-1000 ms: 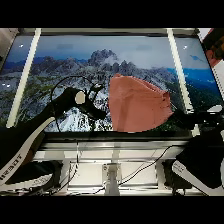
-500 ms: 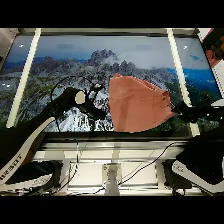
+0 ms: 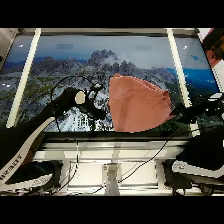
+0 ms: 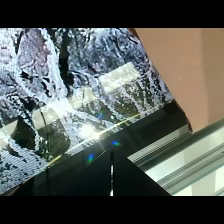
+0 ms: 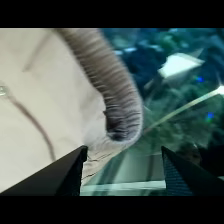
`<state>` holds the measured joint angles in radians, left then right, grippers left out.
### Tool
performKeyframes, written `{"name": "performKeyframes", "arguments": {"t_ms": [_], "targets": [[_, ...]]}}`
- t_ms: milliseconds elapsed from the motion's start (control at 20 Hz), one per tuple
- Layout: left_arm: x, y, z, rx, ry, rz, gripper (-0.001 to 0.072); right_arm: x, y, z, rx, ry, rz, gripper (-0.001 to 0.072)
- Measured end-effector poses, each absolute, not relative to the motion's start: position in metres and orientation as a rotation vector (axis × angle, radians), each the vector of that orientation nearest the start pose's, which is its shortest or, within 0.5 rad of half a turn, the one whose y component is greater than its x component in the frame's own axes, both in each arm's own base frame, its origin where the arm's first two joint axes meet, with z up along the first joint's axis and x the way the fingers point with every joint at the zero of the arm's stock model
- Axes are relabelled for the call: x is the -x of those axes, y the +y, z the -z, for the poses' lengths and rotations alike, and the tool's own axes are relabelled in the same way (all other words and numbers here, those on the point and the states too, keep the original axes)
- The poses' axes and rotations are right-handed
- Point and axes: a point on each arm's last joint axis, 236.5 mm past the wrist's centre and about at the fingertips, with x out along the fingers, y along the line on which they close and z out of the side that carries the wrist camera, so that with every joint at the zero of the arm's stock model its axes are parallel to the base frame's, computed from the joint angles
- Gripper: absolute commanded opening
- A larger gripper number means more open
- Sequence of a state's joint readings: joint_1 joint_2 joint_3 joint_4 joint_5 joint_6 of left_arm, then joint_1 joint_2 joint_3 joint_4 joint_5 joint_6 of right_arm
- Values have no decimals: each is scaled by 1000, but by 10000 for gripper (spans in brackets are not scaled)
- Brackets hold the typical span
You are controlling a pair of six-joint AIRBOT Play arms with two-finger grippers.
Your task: Fold the clothes and pants, and hang the long-sleeved shirts on hangers.
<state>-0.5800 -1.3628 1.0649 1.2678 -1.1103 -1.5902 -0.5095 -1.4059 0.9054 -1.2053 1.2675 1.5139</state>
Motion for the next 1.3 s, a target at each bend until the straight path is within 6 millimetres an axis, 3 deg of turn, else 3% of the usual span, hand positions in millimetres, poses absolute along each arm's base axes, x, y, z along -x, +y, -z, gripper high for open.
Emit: {"name": "performKeyframes", "arguments": {"t_ms": [250,300,450,700,750,850,1000,1100,1150,1200,1250,1300], "targets": [[-272,-253,44,-99,1458,590,13,-283,-77,105,-738,1583,207,533],[-272,-253,45,-99,1459,591,13,-285,-78,107,-735,1576,213,435],[-272,-253,48,-101,1467,588,13,-286,-79,111,-736,1578,211,427],[-270,-252,52,-104,1483,584,13,-297,-59,115,-806,1565,106,426],[-270,-252,53,-106,1486,584,13,-299,-56,116,-818,1564,92,389],[-269,-252,53,-106,1490,583,13,-304,-53,118,-836,1548,78,211],[-269,-252,54,-106,1491,583,16,-313,-55,122,-838,1512,81,23],[-269,-252,54,-100,1491,584,29,-316,-57,123,-839,1496,85,23],[-269,-255,54,-86,1488,587,222,-317,-57,123,-839,1491,85,23],[-267,-258,55,-66,1492,591,479,-318,-58,123,-835,1487,84,23],[-265,-262,57,-36,1495,597,679,-319,-58,123,-831,1485,82,23],[-262,-266,58,0,1501,599,698,-319,-58,123,-827,1483,80,23]]}}
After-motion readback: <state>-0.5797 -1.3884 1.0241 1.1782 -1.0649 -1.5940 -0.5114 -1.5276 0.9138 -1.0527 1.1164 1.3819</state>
